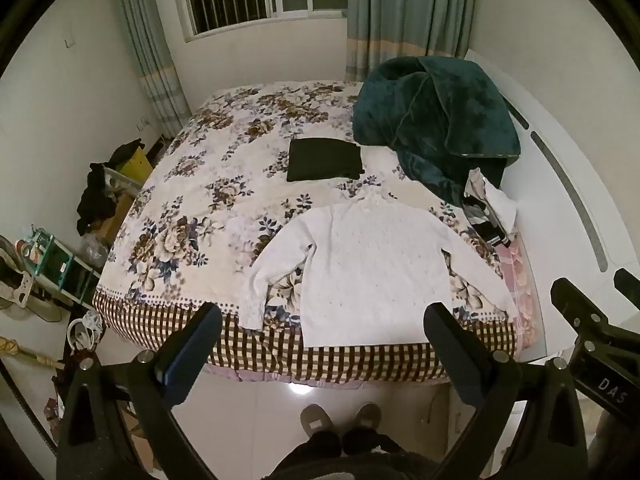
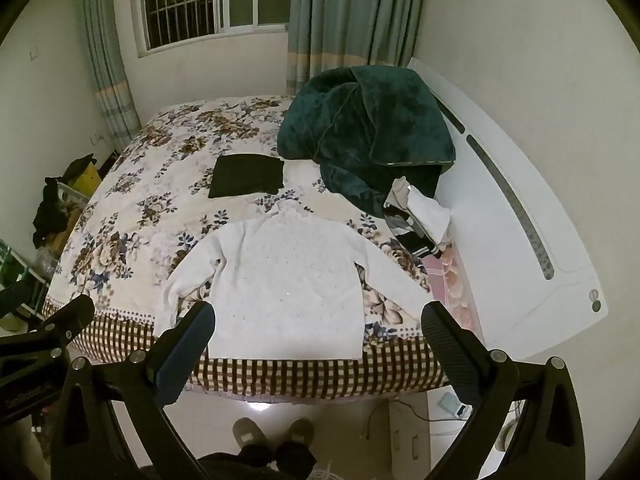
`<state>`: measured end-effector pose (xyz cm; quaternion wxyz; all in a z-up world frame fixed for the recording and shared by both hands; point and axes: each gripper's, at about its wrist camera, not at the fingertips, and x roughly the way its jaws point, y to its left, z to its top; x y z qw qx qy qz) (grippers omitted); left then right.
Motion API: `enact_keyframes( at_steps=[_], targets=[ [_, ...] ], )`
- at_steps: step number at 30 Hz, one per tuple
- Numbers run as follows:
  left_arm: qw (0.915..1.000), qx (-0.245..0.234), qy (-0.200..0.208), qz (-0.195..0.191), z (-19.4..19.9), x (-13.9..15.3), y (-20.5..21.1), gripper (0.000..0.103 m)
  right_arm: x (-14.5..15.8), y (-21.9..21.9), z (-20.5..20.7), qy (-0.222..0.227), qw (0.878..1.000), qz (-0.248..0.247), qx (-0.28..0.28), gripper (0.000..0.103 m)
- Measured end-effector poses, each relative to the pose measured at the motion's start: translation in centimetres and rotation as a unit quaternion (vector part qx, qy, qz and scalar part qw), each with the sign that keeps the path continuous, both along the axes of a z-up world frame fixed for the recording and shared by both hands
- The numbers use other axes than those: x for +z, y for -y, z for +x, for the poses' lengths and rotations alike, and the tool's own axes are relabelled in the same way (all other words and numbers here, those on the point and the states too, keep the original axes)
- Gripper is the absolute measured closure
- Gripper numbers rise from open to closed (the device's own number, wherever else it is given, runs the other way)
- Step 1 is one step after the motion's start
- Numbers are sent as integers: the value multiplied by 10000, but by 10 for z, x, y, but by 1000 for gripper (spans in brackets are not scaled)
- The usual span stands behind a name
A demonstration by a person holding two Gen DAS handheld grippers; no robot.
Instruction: Fold small clothes
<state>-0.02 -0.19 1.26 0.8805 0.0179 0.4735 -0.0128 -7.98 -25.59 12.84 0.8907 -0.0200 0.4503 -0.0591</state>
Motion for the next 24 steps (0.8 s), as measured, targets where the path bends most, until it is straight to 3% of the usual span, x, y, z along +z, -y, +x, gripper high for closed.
enact_keyframes(
  at_steps=[7, 24],
  targets=[
    [10000, -3, 74, -43, -1, 6, -5, 0, 15, 1, 1, 29, 10000, -70, -9, 0],
    [9999, -48, 132, -63, 1, 8, -1, 0, 18, 1, 2, 29, 10000, -75, -4, 0]
  ],
)
